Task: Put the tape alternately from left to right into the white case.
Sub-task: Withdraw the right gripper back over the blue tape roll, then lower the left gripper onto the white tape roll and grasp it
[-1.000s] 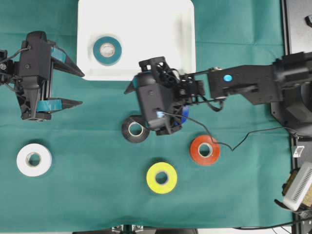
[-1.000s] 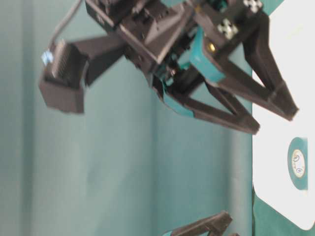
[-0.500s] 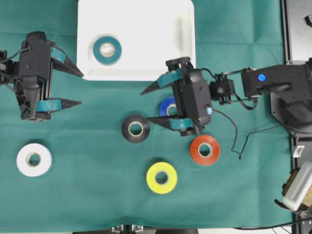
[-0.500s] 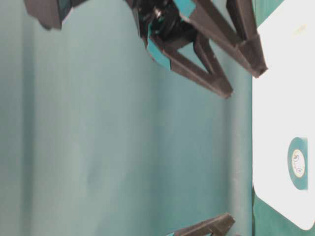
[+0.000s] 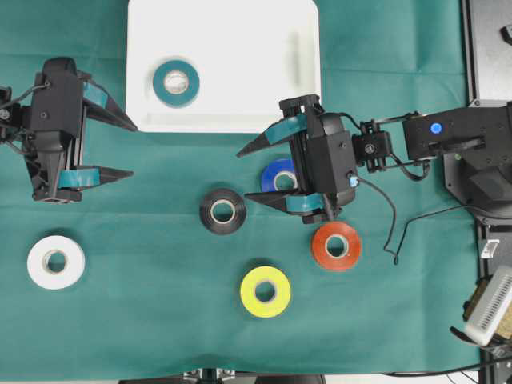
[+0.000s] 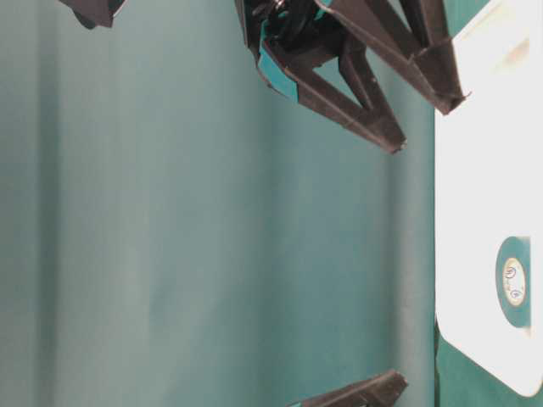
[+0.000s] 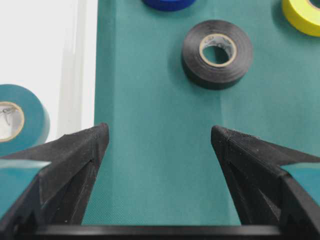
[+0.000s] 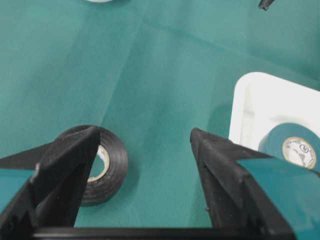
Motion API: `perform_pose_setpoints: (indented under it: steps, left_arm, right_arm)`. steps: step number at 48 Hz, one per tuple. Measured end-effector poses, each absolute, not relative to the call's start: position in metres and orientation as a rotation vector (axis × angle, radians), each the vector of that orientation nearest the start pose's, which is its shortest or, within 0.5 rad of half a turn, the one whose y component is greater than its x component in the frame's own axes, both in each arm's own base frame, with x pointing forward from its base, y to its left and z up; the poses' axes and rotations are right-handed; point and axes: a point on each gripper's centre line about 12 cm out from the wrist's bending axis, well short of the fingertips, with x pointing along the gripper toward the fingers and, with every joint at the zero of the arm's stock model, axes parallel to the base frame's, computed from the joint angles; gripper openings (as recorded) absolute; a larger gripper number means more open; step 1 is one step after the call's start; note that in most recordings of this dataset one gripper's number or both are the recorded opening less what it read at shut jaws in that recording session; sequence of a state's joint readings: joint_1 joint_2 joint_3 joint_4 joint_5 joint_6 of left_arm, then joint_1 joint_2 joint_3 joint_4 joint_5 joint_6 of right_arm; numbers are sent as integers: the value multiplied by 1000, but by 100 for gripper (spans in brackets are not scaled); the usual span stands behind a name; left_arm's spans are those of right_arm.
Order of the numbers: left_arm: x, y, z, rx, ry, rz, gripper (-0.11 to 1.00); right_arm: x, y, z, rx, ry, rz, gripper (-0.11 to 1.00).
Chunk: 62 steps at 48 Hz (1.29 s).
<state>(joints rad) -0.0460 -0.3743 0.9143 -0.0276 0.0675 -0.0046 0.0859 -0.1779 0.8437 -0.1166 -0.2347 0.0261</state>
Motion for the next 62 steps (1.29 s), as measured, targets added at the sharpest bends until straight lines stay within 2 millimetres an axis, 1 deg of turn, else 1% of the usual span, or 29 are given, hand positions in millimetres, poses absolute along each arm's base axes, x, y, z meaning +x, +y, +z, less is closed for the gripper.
perform_pose_setpoints:
  steps: [19,28,36,49,62]
  left_arm:
    - [300,-16,206,-15,610,-44,59]
    - [299,-23,205,-41,620,-56,59]
    - [291,-37,198,-44,694,-93,59]
    - [276,-59,185,-3,823,-166,59]
    - [264,-85,184,32,843,-255,59]
  right_arm:
    - [347,33,198,-94,428,128,74]
    - [347,33,198,-95,429,128,74]
    - [347,33,198,-96,429,128,74]
    - [347,33,197,-97,438,128,74]
    - [347,33,197,-95,440,127,74]
